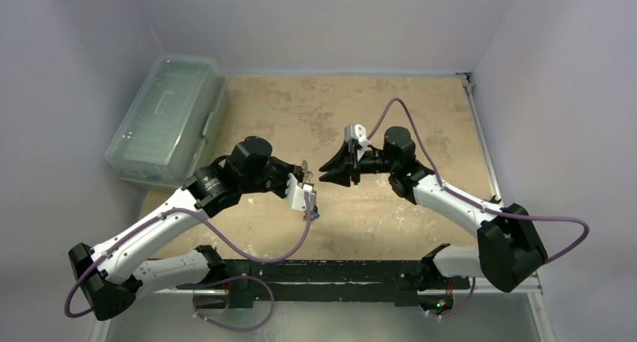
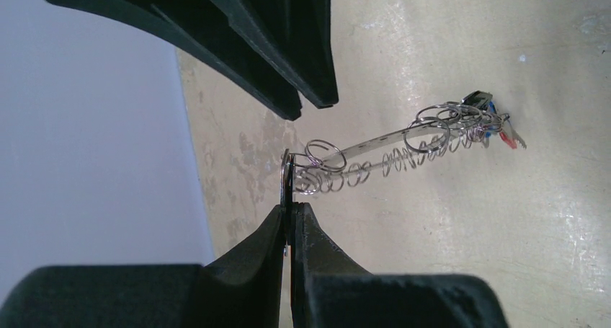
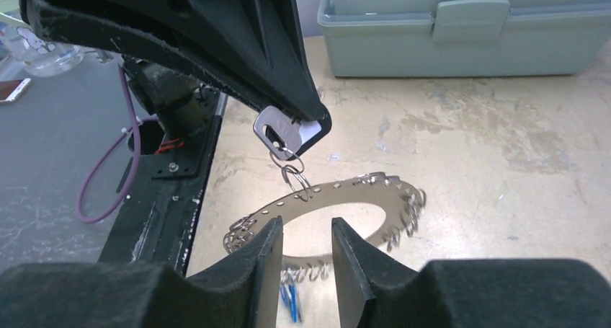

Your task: Remove the keys from the keyring

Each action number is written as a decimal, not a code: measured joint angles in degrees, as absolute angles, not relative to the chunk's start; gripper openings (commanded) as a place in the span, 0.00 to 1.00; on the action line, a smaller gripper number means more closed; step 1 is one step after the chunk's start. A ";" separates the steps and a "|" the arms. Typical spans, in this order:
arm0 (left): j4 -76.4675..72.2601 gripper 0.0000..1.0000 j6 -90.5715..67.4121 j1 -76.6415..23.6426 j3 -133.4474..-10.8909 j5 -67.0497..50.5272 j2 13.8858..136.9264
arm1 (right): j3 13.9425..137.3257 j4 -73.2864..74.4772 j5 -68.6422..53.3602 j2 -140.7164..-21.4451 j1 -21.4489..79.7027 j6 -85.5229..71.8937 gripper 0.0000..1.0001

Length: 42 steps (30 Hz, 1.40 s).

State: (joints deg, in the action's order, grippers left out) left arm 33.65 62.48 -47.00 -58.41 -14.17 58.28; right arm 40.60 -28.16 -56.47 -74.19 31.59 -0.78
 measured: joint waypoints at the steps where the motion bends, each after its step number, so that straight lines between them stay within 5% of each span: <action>1: 34.00 0.00 62.78 -47.03 -58.41 -14.15 58.33 | 41.23 -27.18 -56.47 -74.17 31.59 -0.08 0.38; 23: 37.67 0.00 65.84 -48.53 -60.66 -16.60 59.57 | 43.42 -20.05 -53.45 -73.84 37.17 7.53 0.39; 30: 38.06 0.00 65.87 -48.84 -60.66 -16.75 59.57 | 43.42 -20.01 -53.43 -73.84 37.17 8.23 0.31; 42: 37.89 0.00 65.78 -48.84 -60.60 -15.70 59.55 | 43.42 -19.55 -53.43 -73.84 37.17 9.50 0.00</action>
State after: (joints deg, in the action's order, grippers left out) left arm 37.89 65.78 -48.84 -60.60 -15.70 59.55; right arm 43.42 -19.55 -53.43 -73.84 37.17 9.50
